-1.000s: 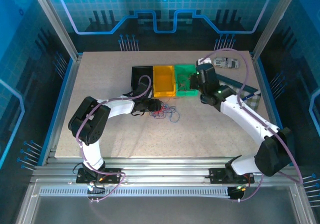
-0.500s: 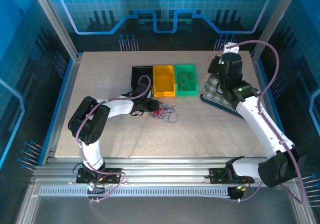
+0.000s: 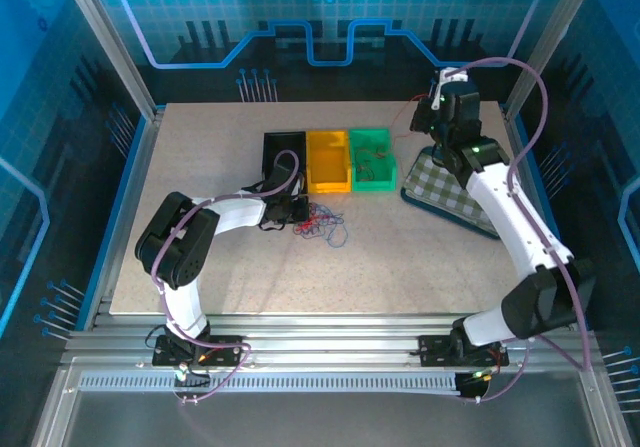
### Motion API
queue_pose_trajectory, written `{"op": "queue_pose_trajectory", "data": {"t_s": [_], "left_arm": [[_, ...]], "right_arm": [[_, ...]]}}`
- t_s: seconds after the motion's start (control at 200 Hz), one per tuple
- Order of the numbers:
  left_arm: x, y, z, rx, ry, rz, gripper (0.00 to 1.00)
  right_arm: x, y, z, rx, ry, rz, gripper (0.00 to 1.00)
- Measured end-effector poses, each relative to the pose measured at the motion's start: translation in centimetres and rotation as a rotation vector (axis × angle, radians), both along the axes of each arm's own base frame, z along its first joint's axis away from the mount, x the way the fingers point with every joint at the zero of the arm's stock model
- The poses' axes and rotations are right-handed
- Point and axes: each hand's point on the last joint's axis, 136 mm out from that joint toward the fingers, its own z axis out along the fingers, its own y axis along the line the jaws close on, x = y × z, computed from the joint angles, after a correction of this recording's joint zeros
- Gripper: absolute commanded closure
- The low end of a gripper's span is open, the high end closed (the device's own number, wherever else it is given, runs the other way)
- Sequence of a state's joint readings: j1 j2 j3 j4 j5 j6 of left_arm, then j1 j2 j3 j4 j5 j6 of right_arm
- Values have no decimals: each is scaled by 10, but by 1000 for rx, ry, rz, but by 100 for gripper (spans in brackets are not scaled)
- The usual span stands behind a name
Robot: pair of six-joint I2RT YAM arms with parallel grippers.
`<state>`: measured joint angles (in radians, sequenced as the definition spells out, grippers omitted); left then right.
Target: Untangle the cables
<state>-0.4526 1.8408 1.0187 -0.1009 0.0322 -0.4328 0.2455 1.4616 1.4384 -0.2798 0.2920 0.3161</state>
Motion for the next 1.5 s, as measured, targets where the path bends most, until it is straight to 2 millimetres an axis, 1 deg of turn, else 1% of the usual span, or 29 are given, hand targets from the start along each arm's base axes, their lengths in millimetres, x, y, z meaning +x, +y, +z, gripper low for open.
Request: {"op": "queue_pose_trajectory", "data": {"t_s": [0.16,0.365,0.46,0.521,0.581,0.671,0.786,0.856,0.921,0.971,1.031,1.101,1.196,1.311,1.391,1.496], "left_arm": [[-4,1,3,-7,17,17,100],[-5,2,6,-13,23,30,100],[-6,3,5,-10,29,32,100],[-7,3,4,-8,34,32,100],[-7,3,4,-6,37,32,100],[-7,4,4,-4,36,34,100],[-7,4,4,-3,37,34,100],[-6,3,5,-3,35,34,100],[-6,3,6,-4,34,34,100],[-5,3,6,-2,33,35,100],[-6,4,6,1,35,37,100],[-6,5,6,4,37,38,100],[-6,5,6,4,38,38,100],[-7,5,5,6,40,38,100],[-7,5,5,7,42,38,100],[-7,5,5,7,42,38,100]], "right_arm": [[23,17,-22,21,59,57,99],[52,35,-58,45,134,103,100],[61,44,-66,62,149,133,100],[66,49,-65,76,144,151,99],[69,54,-59,93,130,167,99],[72,62,-45,110,94,193,99],[75,72,-21,130,35,217,99],[75,77,-11,138,9,229,99],[77,78,-8,143,2,229,99],[79,77,-11,146,5,224,100],[82,77,-19,147,21,214,99],[88,78,-35,154,52,204,100],[96,75,-62,169,104,185,99],[103,67,-96,177,173,150,100],[105,60,-110,168,204,124,100],[106,46,-121,138,226,65,100]]}}
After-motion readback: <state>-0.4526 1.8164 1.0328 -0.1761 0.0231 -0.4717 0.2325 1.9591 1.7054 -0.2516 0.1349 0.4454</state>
